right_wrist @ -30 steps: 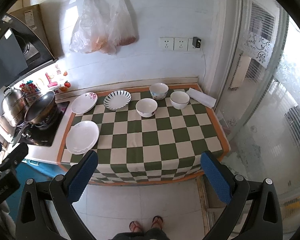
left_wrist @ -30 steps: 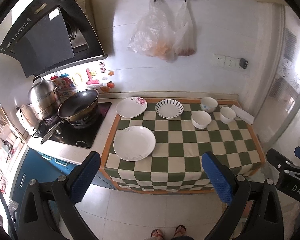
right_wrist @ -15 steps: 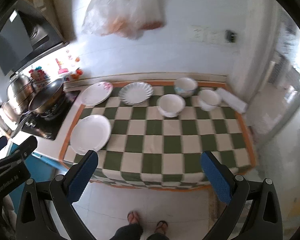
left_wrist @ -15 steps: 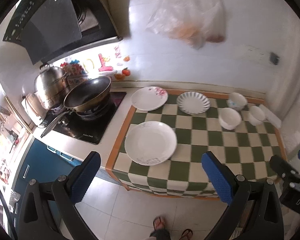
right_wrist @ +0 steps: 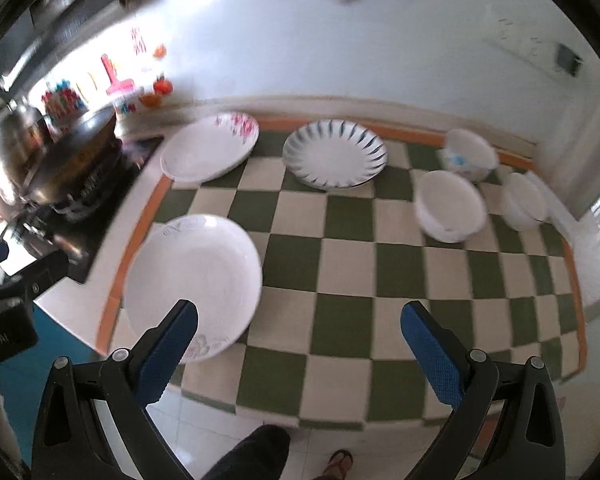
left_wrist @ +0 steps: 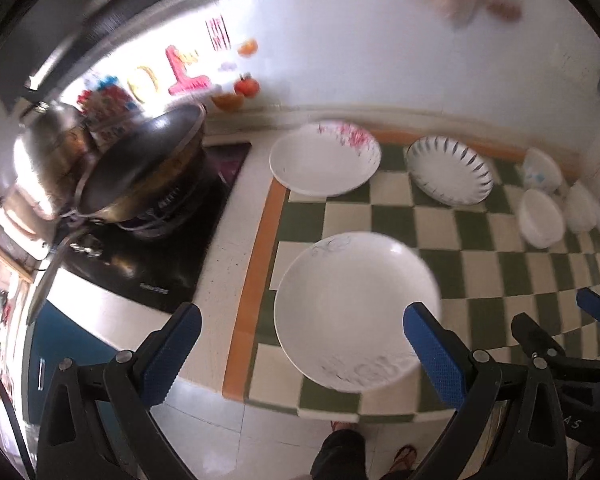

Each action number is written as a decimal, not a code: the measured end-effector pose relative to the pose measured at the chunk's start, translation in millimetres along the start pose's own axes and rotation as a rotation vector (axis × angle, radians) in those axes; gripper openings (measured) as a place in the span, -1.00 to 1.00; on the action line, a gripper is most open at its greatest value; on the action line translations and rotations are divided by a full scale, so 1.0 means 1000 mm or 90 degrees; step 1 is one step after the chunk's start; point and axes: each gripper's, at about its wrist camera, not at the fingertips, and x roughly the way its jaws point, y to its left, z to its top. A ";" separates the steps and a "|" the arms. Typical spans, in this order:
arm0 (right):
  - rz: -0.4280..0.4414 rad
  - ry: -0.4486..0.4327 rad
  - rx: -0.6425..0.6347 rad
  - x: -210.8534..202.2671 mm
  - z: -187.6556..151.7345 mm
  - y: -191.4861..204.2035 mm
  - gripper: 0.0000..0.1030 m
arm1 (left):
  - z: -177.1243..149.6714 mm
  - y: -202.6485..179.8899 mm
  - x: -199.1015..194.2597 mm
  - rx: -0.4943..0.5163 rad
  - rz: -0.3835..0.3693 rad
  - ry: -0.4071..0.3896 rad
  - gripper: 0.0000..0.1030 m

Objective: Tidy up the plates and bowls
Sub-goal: 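Reach both grippers to the grey-swirl white plate and close on its rim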

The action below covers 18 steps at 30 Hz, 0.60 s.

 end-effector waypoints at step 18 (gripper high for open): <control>0.139 0.237 0.084 0.173 0.011 0.013 0.07 | -0.005 0.038 0.178 -0.038 -0.105 0.269 0.30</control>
